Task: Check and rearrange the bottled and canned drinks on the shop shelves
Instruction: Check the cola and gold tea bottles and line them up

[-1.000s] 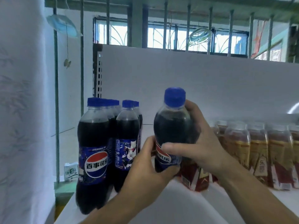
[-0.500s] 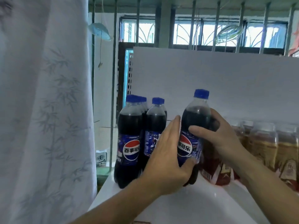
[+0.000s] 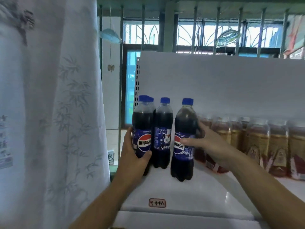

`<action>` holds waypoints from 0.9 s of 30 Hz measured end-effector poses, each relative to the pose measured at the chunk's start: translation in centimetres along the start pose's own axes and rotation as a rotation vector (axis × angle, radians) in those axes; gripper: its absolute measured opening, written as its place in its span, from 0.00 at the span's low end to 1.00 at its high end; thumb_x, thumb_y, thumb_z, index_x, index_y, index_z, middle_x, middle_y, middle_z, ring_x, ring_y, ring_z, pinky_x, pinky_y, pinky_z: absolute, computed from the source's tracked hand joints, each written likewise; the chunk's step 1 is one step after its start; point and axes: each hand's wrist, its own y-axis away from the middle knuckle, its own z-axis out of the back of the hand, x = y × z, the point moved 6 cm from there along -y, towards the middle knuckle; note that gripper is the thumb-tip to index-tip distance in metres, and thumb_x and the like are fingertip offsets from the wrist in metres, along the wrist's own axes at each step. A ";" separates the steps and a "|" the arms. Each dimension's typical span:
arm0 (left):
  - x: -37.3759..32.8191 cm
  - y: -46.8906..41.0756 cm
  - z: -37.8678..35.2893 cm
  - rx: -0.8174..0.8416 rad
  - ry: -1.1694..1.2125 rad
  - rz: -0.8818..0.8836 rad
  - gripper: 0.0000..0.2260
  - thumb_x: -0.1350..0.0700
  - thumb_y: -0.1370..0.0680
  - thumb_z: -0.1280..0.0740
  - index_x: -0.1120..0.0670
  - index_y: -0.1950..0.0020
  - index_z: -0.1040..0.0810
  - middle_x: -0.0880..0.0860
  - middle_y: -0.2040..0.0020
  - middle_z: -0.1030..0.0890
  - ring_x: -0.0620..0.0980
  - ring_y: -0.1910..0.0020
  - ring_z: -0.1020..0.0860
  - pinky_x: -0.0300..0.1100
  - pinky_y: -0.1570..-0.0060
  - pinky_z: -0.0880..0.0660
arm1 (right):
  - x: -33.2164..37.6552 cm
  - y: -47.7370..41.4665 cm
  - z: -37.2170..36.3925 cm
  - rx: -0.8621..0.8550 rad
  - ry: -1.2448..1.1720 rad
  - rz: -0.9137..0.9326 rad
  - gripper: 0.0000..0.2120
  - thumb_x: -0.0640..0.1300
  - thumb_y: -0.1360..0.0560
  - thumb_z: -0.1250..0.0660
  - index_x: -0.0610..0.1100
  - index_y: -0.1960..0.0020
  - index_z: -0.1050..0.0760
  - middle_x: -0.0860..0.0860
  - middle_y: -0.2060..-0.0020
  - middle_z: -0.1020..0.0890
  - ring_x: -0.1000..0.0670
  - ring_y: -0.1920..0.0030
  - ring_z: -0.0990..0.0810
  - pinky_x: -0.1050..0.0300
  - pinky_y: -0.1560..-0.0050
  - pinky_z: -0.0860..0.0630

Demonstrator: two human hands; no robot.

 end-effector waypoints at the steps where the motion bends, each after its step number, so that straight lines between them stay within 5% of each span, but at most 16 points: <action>1: 0.3 0.0 0.0 0.023 0.033 0.055 0.38 0.62 0.24 0.28 0.40 0.23 0.45 0.44 0.31 0.31 0.43 0.34 0.29 0.29 0.44 0.31 | -0.4 0.2 -0.2 0.024 0.043 -0.042 0.29 0.48 0.32 0.23 0.59 0.35 0.31 0.60 0.44 0.20 0.59 0.48 0.20 0.64 0.54 0.26; 6: 0.4 0.1 0.4 0.029 0.065 0.107 0.36 0.61 0.23 0.28 0.43 0.23 0.43 0.43 0.36 0.29 0.43 0.37 0.29 0.39 0.39 0.30 | -1.4 0.4 -0.1 0.054 0.309 -0.173 0.30 0.54 0.29 0.23 0.59 0.34 0.36 0.60 0.45 0.24 0.55 0.46 0.22 0.52 0.41 0.22; 9: 0.6 0.1 0.6 0.030 0.082 0.114 0.36 0.62 0.24 0.28 0.43 0.23 0.42 0.43 0.37 0.29 0.44 0.38 0.27 0.37 0.41 0.28 | -0.7 0.4 -0.7 0.054 0.325 -0.180 0.28 0.51 0.29 0.23 0.54 0.35 0.33 0.57 0.46 0.22 0.55 0.48 0.20 0.59 0.51 0.21; 12: 0.7 -0.1 0.5 0.027 0.095 0.117 0.36 0.64 0.23 0.29 0.42 0.23 0.42 0.41 0.38 0.30 0.40 0.43 0.28 0.25 0.54 0.28 | -0.4 0.2 -3.0 0.038 0.227 -0.156 0.29 0.47 0.30 0.22 0.52 0.34 0.31 0.57 0.46 0.21 0.54 0.48 0.20 0.61 0.54 0.22; 17: 1.2 -0.1 0.3 0.036 0.086 0.104 0.35 0.64 0.22 0.30 0.39 0.25 0.43 0.37 0.39 0.30 0.36 0.44 0.28 0.25 0.53 0.29 | -0.6 -0.6 -5.5 -0.032 0.238 -0.088 0.27 0.50 0.29 0.22 0.54 0.38 0.34 0.63 0.53 0.26 0.58 0.52 0.22 0.63 0.52 0.23; 22: 1.5 -0.1 0.3 0.044 0.063 0.082 0.36 0.64 0.22 0.31 0.38 0.26 0.45 0.33 0.42 0.30 0.31 0.46 0.28 0.22 0.55 0.29 | -0.9 -0.6 -5.3 -0.043 0.255 -0.104 0.30 0.52 0.29 0.22 0.51 0.33 0.34 0.63 0.53 0.26 0.59 0.53 0.23 0.65 0.54 0.24; 27: 1.4 0.1 0.0 0.080 0.047 0.054 0.36 0.70 0.22 0.33 0.38 0.28 0.44 0.34 0.41 0.29 0.23 0.48 0.27 0.20 0.56 0.28 | -0.5 0.1 -5.6 -0.058 0.302 -0.080 0.34 0.50 0.27 0.24 0.47 0.26 0.36 0.57 0.43 0.25 0.59 0.52 0.24 0.70 0.60 0.30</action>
